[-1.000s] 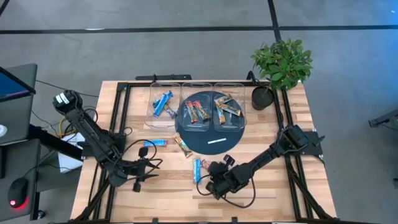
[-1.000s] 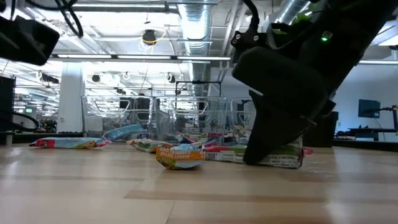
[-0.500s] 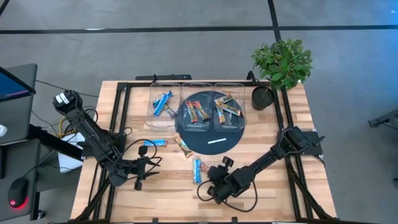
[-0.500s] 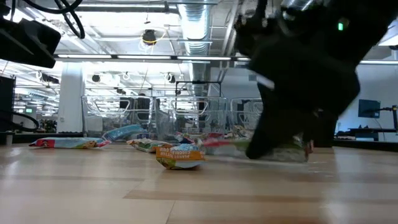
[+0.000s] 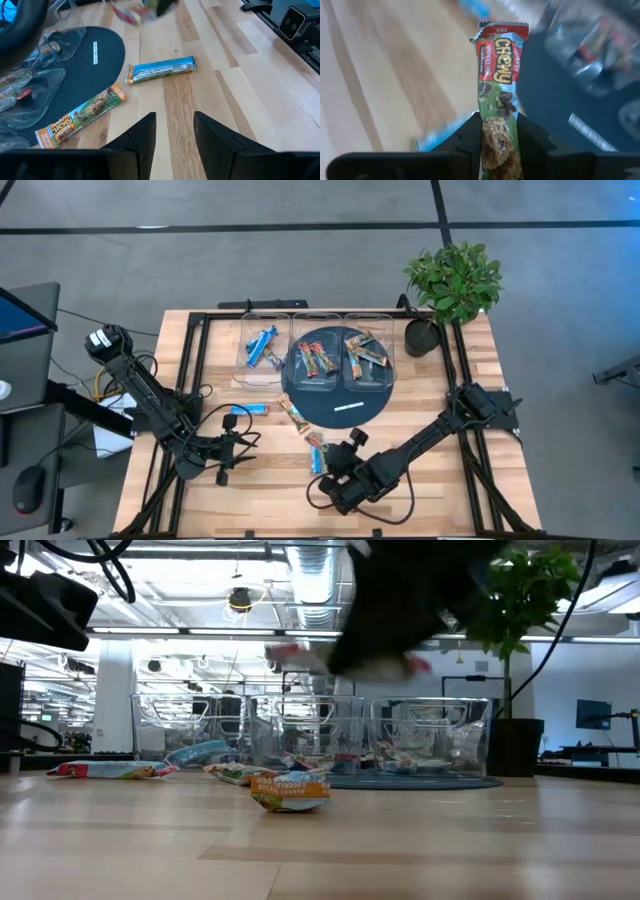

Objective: Pick and place Granola Bars by type
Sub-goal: Put the red granola bar into the middle transparent bin

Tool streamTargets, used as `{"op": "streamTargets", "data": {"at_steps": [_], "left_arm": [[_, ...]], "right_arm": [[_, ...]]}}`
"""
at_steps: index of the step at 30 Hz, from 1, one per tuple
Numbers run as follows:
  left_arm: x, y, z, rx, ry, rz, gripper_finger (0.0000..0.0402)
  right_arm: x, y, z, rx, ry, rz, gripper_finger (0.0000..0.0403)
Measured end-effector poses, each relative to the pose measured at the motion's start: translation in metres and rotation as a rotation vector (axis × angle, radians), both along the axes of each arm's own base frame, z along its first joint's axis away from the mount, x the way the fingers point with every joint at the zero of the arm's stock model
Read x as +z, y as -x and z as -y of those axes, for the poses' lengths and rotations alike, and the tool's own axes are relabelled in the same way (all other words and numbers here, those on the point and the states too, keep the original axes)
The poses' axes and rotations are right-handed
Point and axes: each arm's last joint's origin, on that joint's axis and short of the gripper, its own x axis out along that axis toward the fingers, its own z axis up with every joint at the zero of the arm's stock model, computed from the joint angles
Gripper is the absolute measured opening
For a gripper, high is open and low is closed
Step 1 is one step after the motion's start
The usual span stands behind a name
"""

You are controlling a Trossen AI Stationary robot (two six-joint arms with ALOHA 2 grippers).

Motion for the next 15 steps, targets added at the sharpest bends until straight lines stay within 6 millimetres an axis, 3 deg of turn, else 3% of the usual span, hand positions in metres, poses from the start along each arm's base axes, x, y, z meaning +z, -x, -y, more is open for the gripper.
{"op": "streamTargets", "data": {"at_steps": [3,7,15], "left_arm": [[0.0,0.0,0.0,0.0,0.0,0.0,0.0128],[0.0,0.0,0.0,0.0,0.0,0.0,0.0128],[0.0,0.0,0.0,0.001,0.004,0.0,0.0128]], "right_arm": [[0.016,-0.013,0.01,-0.064,0.041,0.078,0.0086],[0.035,-0.034,0.038,-0.164,0.062,0.138,0.0086],[0.049,-0.068,0.134,-0.368,-0.008,0.133,0.0086]]}}
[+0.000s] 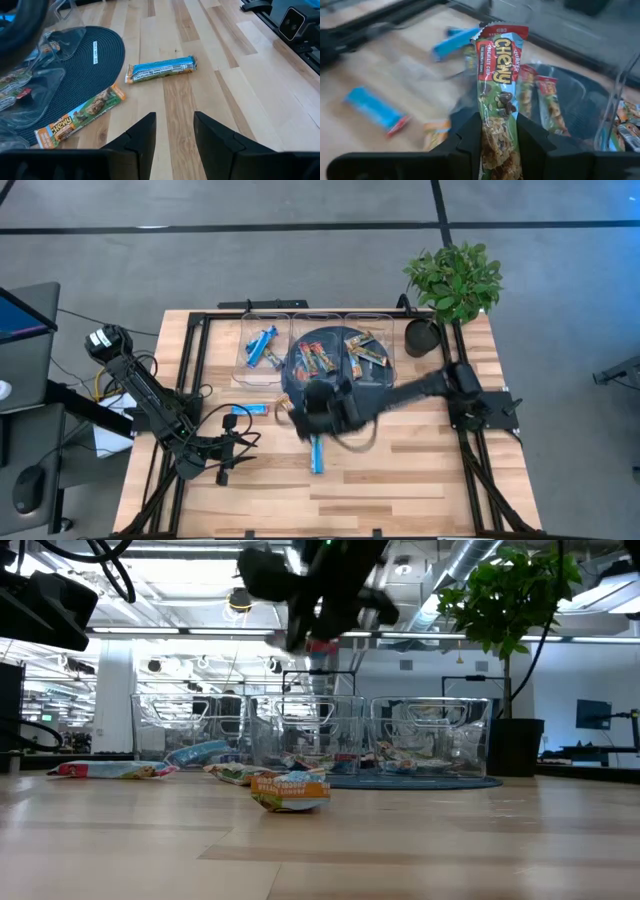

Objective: Pick and place Granola Bars by type
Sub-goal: Put the red granola bar into the middle transparent bin, then put the orange granola bar into the right transparent bin

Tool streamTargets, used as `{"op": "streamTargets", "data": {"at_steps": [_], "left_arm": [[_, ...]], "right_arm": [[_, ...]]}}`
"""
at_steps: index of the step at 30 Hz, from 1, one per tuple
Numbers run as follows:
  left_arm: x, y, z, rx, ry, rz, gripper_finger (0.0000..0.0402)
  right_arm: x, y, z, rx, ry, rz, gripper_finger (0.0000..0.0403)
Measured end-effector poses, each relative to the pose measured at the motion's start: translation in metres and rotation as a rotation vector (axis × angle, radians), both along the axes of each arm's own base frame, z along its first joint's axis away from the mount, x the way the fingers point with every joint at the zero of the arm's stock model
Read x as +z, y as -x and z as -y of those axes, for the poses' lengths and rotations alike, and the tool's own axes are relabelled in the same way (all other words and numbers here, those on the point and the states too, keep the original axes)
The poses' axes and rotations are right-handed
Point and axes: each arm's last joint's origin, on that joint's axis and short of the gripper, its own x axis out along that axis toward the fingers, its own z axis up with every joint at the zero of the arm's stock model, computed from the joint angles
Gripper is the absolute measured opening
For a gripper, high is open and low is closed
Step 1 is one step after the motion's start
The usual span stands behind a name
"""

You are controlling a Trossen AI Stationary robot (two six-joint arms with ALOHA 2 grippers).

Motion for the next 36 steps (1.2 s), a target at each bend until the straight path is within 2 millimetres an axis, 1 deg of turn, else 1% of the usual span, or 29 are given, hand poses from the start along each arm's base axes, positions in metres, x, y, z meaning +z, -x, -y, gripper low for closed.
{"op": "streamTargets", "data": {"at_steps": [4,7,10,16,18,21,29,32,36], "left_arm": [[0.0,0.0,0.0,0.005,0.01,0.0,0.0128],[0.0,0.0,0.0,0.007,0.017,-0.001,0.0128],[-0.003,0.001,-0.001,0.013,0.031,-0.01,0.0128],[-0.011,0.004,-0.005,0.039,0.057,-0.027,0.0128],[-0.011,0.004,-0.005,0.045,0.068,-0.028,0.0128],[-0.011,0.004,-0.005,0.054,0.085,-0.027,0.0128],[-0.011,0.004,-0.005,0.068,0.106,-0.025,0.0128],[-0.011,0.004,-0.005,0.07,0.108,-0.025,0.0128],[-0.011,0.004,-0.005,0.072,0.108,-0.023,0.0128]], "right_arm": [[-0.002,-0.007,0.053,-0.069,-0.107,-0.017,0.0086],[-0.002,-0.008,0.083,-0.128,-0.126,-0.015,0.0086],[-0.002,-0.008,0.1,-0.164,-0.132,-0.013,0.0086],[-0.004,-0.007,0.121,-0.179,-0.201,-0.016,0.0089],[-0.004,-0.007,0.126,-0.182,-0.199,-0.021,0.0096],[-0.003,-0.006,0.13,-0.186,-0.18,-0.024,0.0117],[-0.002,-0.006,0.129,-0.206,-0.13,-0.023,0.0209],[-0.001,-0.008,0.12,-0.173,-0.077,-0.04,0.0236],[0.002,-0.014,0.099,-0.074,-0.026,-0.054,0.0245]]}}
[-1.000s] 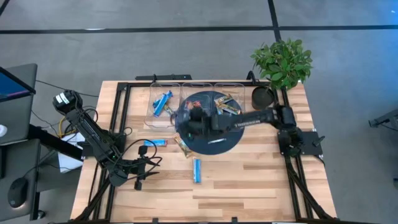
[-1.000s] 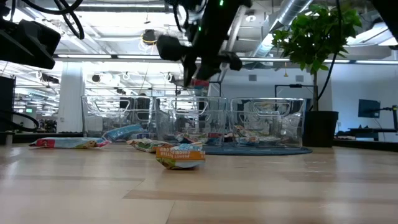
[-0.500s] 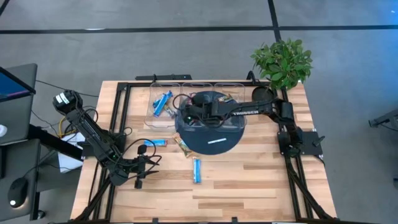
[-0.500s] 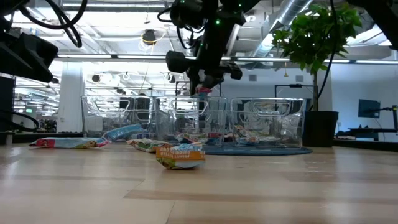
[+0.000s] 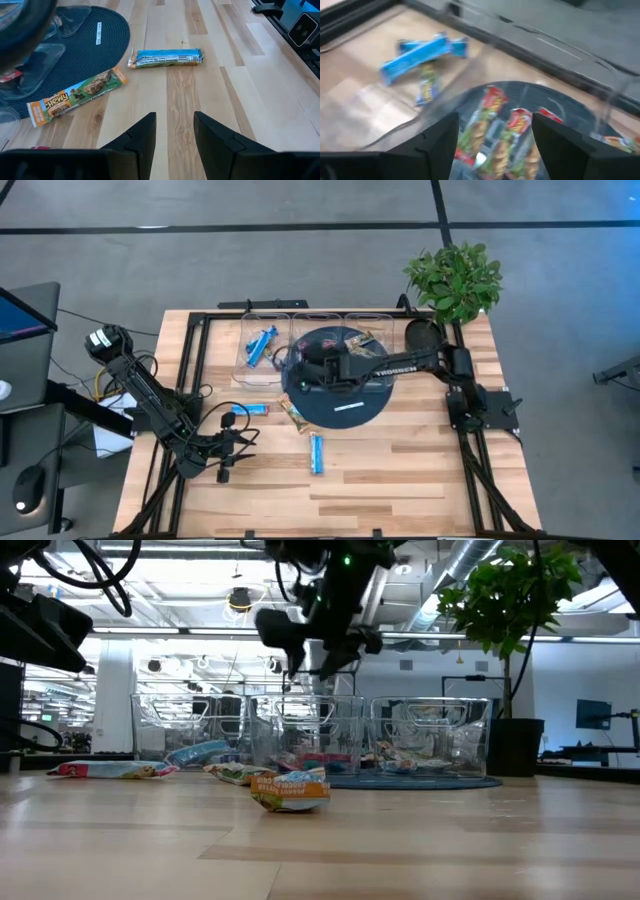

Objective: Pick and place Granola Bars by type
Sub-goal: Put the orange granola bar into the right transparent bin

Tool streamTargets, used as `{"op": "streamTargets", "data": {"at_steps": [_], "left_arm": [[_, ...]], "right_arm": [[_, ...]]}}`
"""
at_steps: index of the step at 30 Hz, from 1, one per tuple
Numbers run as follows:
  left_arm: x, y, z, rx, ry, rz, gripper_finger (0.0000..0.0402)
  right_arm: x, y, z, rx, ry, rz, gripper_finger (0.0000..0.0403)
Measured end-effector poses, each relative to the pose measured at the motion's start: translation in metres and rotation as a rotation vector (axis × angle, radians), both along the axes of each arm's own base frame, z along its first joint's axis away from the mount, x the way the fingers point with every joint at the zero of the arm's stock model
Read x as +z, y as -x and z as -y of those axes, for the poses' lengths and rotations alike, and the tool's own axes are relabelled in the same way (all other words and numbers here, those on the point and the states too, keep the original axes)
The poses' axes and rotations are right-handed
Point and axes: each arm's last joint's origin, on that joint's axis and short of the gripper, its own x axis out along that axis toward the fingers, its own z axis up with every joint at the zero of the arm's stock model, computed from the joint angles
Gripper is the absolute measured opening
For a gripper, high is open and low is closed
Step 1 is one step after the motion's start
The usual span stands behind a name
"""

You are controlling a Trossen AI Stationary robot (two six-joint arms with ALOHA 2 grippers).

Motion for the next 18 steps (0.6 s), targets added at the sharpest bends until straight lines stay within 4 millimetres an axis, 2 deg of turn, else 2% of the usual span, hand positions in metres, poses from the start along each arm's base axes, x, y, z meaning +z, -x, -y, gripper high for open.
{"op": "streamTargets", "data": {"at_steps": [7,13,18], "left_arm": [[0.0,0.0,-0.001,0.025,-0.018,0.016,0.0128],[-0.003,0.002,-0.004,0.05,-0.066,0.002,0.0128],[-0.004,0.002,-0.006,0.07,-0.084,0.003,0.0128]], "right_arm": [[0.002,-0.003,-0.054,0.171,0.028,-0.01,0.0236],[0.001,0.009,-0.122,0.293,0.001,0.012,0.0234],[0.0,0.027,-0.18,0.341,-0.067,0.081,0.0235]]}}
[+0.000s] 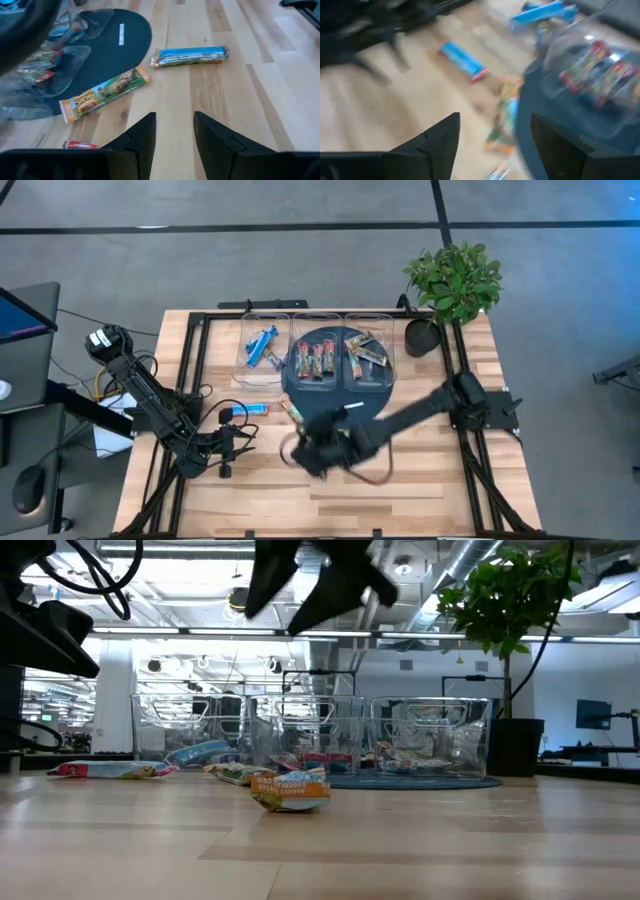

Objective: Pick and place Granola Bars by type
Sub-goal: Put the orange granola bar into the right transparent bin

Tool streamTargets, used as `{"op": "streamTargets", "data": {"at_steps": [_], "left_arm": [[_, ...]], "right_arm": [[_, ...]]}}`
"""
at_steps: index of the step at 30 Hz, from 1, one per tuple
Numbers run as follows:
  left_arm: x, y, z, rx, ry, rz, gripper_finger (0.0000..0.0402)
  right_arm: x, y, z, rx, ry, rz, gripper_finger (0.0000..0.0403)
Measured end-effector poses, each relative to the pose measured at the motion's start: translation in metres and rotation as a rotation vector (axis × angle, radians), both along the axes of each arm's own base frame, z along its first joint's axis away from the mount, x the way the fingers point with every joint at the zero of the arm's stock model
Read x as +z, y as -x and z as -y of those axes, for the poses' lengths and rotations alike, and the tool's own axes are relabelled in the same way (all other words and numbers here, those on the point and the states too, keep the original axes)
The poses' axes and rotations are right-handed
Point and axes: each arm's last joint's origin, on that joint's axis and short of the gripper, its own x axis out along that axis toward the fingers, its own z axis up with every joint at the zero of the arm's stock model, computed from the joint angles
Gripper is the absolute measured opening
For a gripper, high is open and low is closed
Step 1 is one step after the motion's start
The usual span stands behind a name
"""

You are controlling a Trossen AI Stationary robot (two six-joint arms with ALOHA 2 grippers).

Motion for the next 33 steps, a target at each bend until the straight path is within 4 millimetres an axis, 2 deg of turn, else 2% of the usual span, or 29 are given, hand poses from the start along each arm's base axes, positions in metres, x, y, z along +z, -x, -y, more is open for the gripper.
{"op": "streamTargets", "data": {"at_steps": [2,5,8,10,13,15,25,30,33], "left_arm": [[0.0,0.0,0.0,0.004,-0.004,0.003,0.0128],[0.0,0.0,0.0,0.007,-0.006,0.004,0.0128],[0.0,0.0,0.0,0.007,-0.005,0.005,0.0128],[0.0,0.0,0.0,0.007,-0.006,0.004,0.0128],[-0.001,0.0,-0.001,0.006,-0.013,-0.001,0.0128],[-0.003,0.002,-0.003,0.015,-0.029,-0.021,0.0128],[-0.01,0.008,-0.013,0.137,-0.07,-0.045,0.0128],[-0.01,0.008,-0.014,0.137,-0.07,-0.045,0.0128],[-0.01,0.008,-0.013,0.137,-0.067,-0.043,0.0128]], "right_arm": [[-0.008,0.004,-0.02,-0.013,-0.015,0.035,0.0235],[-0.023,0.013,-0.039,-0.045,-0.024,0.039,0.0235],[-0.04,0.018,-0.047,-0.102,-0.043,0.035,0.0235],[-0.056,0.014,-0.05,-0.134,-0.058,0.046,0.0235],[-0.069,0.016,-0.049,-0.16,-0.041,0.01,0.0235],[-0.07,0.012,-0.048,-0.167,-0.084,0.024,0.0235],[-0.075,0.013,-0.047,-0.254,-0.174,0.055,0.0235],[-0.103,0.011,-0.047,-0.273,-0.194,-0.015,0.0235],[-0.106,0.01,-0.042,-0.29,-0.216,-0.051,0.0235]]}}
